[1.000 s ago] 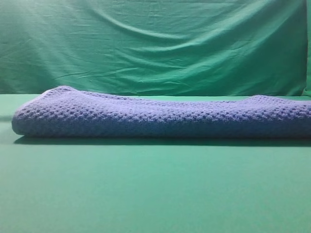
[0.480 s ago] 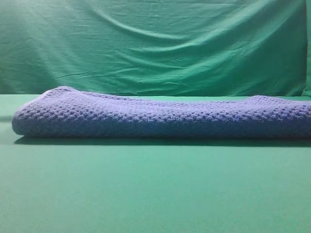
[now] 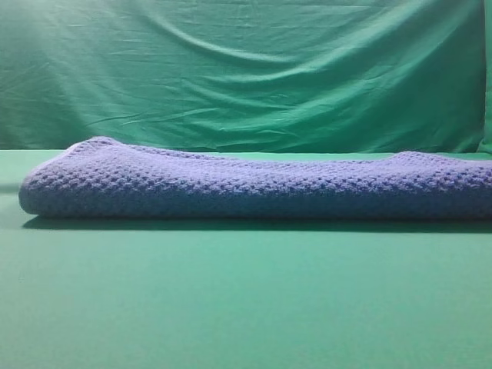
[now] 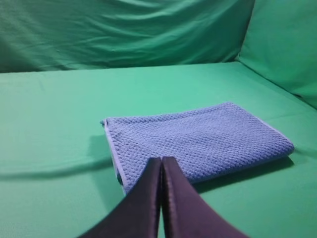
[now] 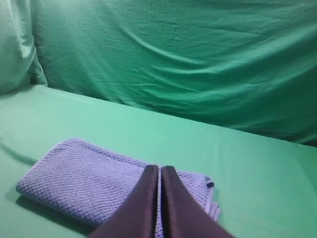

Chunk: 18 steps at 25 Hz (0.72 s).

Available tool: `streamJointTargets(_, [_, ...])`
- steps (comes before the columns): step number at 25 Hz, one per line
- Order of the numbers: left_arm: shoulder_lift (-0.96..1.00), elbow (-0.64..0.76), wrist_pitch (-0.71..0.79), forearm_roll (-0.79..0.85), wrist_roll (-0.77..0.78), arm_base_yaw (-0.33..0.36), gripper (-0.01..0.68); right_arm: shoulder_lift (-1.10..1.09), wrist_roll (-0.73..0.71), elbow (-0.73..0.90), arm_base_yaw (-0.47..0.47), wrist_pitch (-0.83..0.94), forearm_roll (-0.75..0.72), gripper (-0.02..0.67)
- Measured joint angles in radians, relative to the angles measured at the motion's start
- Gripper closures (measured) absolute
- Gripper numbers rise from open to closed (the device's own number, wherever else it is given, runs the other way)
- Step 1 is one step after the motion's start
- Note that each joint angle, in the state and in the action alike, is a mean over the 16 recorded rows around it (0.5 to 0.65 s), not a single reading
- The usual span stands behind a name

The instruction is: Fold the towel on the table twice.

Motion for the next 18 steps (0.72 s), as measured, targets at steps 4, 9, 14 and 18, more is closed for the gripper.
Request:
streamJointTargets(4, [-0.053,0.012,0.02,0.093,-0.076,0.0,0.673,-0.044,-0.005,0.033,0.0,-0.001,0.015,0.649])
streamJointTargets(9, [-0.084,0.065,-0.002,0.182,-0.145,0.0,0.673,-0.062,-0.006,0.084,0.0,-0.031,0.026,0.649])
streamJointTargets(14, [-0.088,0.162,-0.101,0.255,-0.182,0.0,0.673,-0.063,-0.006,0.165,0.0,-0.118,0.028,0.649])
streamJointTargets(18, [-0.089,0.258,-0.207,0.297,-0.188,0.0,0.673,-0.063,-0.006,0.251,0.0,-0.212,0.028,0.649])
